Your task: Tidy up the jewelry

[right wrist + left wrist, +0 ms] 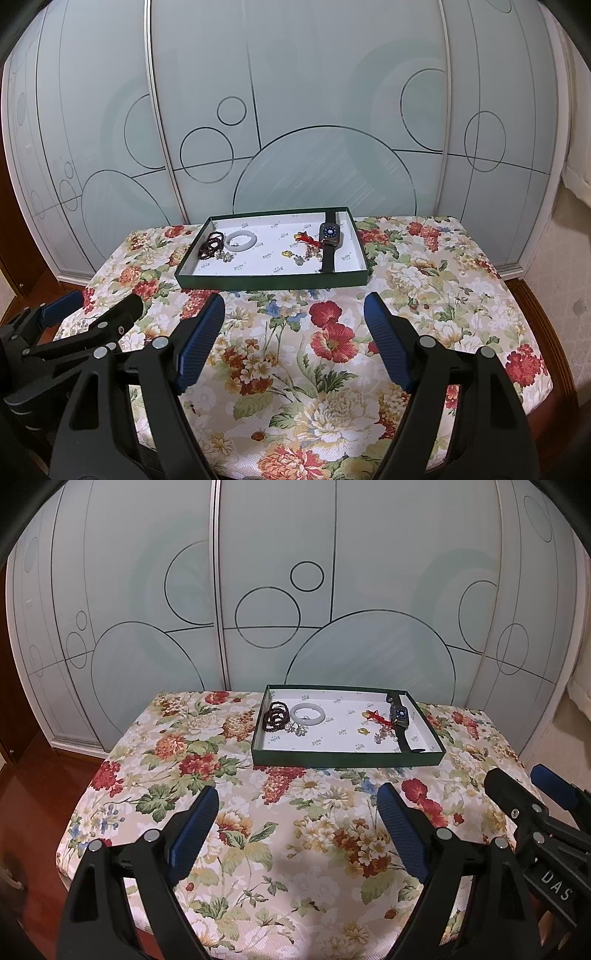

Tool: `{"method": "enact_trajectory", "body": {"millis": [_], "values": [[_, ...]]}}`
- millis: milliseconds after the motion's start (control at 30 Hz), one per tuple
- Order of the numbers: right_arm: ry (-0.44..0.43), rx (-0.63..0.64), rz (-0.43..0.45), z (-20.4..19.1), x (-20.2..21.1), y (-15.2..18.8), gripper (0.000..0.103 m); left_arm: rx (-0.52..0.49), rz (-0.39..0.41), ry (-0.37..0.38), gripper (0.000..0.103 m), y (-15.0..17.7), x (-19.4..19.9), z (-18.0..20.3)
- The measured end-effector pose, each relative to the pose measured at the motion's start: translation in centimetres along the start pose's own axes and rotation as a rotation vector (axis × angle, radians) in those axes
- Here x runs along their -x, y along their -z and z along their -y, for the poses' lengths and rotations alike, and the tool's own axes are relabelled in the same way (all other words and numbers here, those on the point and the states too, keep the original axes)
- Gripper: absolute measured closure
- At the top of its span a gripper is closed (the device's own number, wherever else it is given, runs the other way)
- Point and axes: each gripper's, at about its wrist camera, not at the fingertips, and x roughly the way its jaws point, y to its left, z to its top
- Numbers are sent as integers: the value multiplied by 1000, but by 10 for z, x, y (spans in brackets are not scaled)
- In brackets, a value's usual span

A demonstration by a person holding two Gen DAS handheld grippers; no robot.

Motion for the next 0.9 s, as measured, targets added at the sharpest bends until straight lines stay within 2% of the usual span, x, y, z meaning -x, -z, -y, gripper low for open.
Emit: {"method": "enact_trajectory", "body": {"millis": [633,900], "values": [[4,4,-27,6,-8,9,25,-25,42,8,14,1,-7,0],[7,4,-38,5,-20,7,25,-12,-1,-5,14,1,-22,-5]]}}
